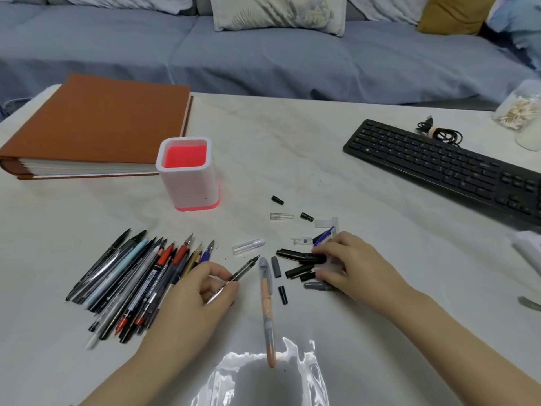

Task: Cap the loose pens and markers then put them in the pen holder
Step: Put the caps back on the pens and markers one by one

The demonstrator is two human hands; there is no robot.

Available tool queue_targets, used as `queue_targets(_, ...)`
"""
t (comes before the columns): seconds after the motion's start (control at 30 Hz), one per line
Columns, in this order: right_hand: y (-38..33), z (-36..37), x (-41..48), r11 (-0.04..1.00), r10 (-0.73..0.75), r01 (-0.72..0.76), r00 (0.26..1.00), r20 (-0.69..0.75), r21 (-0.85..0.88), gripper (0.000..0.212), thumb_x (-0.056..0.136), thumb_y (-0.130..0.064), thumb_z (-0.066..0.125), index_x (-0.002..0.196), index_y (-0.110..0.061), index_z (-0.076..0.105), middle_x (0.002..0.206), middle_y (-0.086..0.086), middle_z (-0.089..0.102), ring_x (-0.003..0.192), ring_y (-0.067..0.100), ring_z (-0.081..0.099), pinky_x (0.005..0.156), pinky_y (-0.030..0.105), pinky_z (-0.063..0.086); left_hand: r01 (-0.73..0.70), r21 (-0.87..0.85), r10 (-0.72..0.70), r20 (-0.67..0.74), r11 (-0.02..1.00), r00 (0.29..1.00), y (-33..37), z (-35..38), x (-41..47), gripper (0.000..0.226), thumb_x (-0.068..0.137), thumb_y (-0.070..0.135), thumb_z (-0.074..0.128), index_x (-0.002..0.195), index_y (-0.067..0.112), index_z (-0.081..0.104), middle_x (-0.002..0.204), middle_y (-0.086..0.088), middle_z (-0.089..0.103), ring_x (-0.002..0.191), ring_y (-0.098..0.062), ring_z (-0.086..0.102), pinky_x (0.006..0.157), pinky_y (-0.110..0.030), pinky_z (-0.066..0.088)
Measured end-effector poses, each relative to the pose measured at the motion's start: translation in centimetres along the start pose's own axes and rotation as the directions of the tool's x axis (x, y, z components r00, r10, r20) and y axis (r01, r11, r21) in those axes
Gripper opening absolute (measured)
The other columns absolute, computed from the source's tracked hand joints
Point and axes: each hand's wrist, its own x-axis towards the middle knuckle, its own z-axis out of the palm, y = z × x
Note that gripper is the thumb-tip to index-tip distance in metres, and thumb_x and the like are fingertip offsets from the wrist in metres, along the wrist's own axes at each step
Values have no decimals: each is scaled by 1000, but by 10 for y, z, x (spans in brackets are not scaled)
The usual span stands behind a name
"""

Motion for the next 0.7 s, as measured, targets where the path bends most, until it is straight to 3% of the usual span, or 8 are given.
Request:
queue_targets(0.13,23,-20,-10,991,134,-128,982,-135,49,23,85,-23,59,107,-22,63,95,-4,53,93,14,52,79,23,37,14,15,-15,21,1000,1000,0,3,-2,14,81,21,64,72,29,58,66,-6,66,47,-7,48,58,-42,46)
queue_targets(0.27,48,-34,-18,963,268,-269,955,-126,9,17,84,-11,57,95,-17,68,92,3,63,82,16,55,74,23,39,0,8,0,31,1000,1000,7,9,-1,18,81,19,63,70,32,58,65,-2,67,49,-9,51,64,-45,50)
queue_targets(0.4,42,-29,-14,970,242,-242,969,-53,-11,14,85,-18,57,90,-21,70,91,-1,60,86,16,55,74,28,43,-31,-4,31,40,1000,999,15,18,0,19,81,17,64,69,31,58,62,-2,65,50,-13,49,63,-49,49)
queue_targets(0.57,29,-14,-2,953,208,-212,977,-41,-217,22,89,-30,49,100,-18,64,103,1,53,97,20,54,73,31,43,-65,-21,66,45,998,997,21,21,-1,19,80,20,64,75,38,58,68,-7,64,56,-22,50,64,-52,49)
queue_targets(0.7,29,-12,0,966,204,-209,978,-47,-150,15,86,-26,54,93,-15,62,99,1,51,99,20,50,75,29,41,-67,-46,68,25,997,997,23,18,-2,21,79,18,65,75,37,59,71,-7,66,63,-34,56,65,-52,50)
